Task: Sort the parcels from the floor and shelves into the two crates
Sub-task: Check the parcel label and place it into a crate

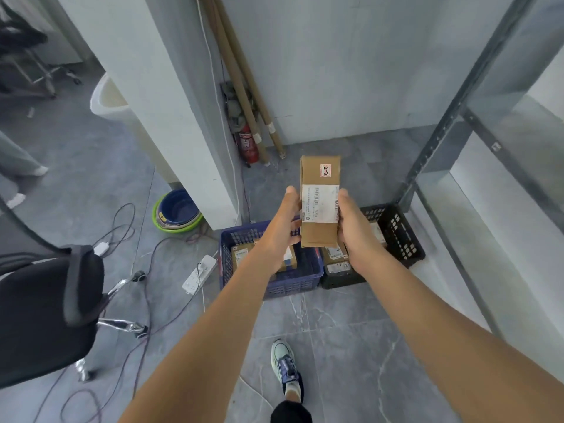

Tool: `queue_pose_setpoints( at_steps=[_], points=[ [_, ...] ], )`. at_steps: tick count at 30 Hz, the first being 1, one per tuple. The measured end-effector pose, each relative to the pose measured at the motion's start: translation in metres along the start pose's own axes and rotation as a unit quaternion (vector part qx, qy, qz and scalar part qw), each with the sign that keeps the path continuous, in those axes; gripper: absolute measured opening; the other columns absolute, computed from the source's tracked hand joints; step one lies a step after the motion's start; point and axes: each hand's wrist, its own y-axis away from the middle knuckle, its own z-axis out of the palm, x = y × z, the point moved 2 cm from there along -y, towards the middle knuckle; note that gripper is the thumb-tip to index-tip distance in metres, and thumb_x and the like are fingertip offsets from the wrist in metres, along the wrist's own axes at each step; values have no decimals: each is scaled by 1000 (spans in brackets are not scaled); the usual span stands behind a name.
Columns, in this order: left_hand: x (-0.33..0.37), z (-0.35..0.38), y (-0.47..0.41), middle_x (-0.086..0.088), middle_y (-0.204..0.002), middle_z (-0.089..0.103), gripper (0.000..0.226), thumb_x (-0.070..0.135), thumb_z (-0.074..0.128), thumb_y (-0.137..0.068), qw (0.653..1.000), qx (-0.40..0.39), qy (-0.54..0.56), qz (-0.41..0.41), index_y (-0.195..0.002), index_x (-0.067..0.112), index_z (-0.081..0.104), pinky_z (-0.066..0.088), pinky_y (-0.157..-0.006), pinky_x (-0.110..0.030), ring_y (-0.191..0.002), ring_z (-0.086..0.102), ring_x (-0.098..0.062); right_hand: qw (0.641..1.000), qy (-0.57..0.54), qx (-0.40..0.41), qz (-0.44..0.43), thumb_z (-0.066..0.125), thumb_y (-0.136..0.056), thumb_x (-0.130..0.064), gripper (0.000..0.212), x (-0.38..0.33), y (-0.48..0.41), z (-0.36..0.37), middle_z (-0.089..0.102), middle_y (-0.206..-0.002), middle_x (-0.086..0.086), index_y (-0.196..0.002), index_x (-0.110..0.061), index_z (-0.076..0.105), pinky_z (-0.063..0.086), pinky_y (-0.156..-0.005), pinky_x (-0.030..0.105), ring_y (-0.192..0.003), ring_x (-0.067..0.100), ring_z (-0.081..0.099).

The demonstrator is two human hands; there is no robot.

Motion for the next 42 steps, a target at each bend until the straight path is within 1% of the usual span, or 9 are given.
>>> queue_pose_setpoints(
  at_steps=[4,6,11,16,19,23,28,31,42],
  points=[
    [-20,-33,-59,22,-111,66,42,68,25,-102,998,16,3,-58,-108,47,61,51,-84,-29,-105,63,-3,998,18,5,63,26,-113,-54,47,25,-54,29,65,-130,-6,-146,-32,52,48,-74,23,-106,1,62],
    [-31,-45,-86,24,-102,64,41,69,26,-102,996,29,1,-88,-101,48,60,49,-85,-31,-99,62,-2,995,19,12,96,26,-112,-55,44,40,-81,40,65,-124,-10,-140,-35,54,48,-75,25,-103,1,61],
    [-60,-61,-148,5,-121,69,48,69,26,-102,984,43,13,-171,-113,39,63,46,-95,-34,-106,62,-14,986,41,25,159,28,-112,-57,43,78,-142,56,67,-126,-6,-132,-37,59,51,-89,34,-106,8,63],
    [-82,-70,-212,1,-121,64,50,54,24,-109,975,29,43,-217,-128,22,58,51,-55,-17,-98,62,-13,975,54,21,213,31,-112,-53,46,117,-208,57,69,-129,2,-136,-27,62,50,-76,29,-101,10,65],
    [-106,-75,-257,3,-120,69,57,66,26,-104,967,52,42,-246,-128,28,62,45,-66,-23,-92,63,-6,967,78,4,243,30,-112,-55,48,139,-248,58,69,-131,3,-138,-30,60,50,-78,33,-107,16,65],
    [-147,-77,-313,10,-104,67,48,70,29,-101,950,74,51,-300,-107,35,62,45,-74,-27,-89,60,-4,955,110,-15,276,28,-112,-53,34,176,-303,56,67,-132,3,-120,-38,58,51,-107,49,-119,25,63],
    [-210,-82,-376,3,-111,71,56,73,31,-99,932,79,75,-346,-112,31,66,47,-102,-40,-103,64,-15,942,166,-27,289,28,-108,-59,45,236,-368,55,63,-138,-2,-134,-36,58,41,-116,51,-127,24,58],
    [-251,-86,-415,4,-116,66,65,75,28,-98,925,70,74,-365,-131,29,60,44,-100,-40,-103,61,-13,936,195,-18,292,26,-113,-53,52,279,-404,56,59,-142,4,-147,-23,53,38,-117,46,-131,25,53],
    [-384,-104,-546,2,-147,54,67,72,31,-100,914,44,67,-397,-147,26,46,39,-113,-48,-132,53,-27,929,169,62,324,27,-109,-59,59,422,-504,61,50,-156,6,-152,-24,47,32,-114,43,-135,24,46]
  ],
)
